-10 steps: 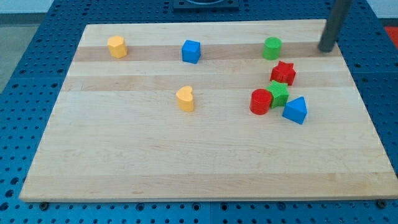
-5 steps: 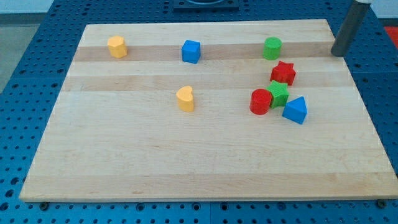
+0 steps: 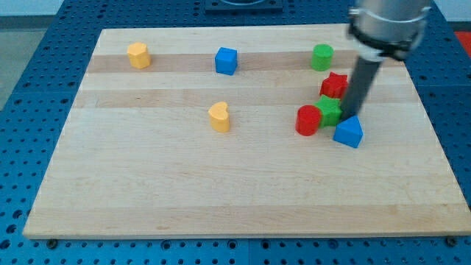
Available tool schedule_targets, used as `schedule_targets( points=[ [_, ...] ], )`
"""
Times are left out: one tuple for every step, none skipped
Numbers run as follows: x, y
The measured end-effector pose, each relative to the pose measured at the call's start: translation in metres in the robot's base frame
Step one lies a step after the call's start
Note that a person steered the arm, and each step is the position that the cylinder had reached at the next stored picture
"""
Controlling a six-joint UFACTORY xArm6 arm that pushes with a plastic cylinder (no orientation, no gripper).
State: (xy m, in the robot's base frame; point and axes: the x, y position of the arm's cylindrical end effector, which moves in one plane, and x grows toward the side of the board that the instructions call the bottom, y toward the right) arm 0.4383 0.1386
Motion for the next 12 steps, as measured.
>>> schedule_targets(
  points=[
    [0.030, -0.058],
    [0.034, -0.121],
    [0.019, -0.170],
    [0.021, -0.154],
    [0.007, -0.138],
    [-0.049, -0.157],
    [-0.053, -0.137],
    [-0.083, -0.169],
    [-0.084, -0.224],
    [-0.102, -0.239],
    [-0.111, -0.266],
    [-0.097, -0.313]
  ],
)
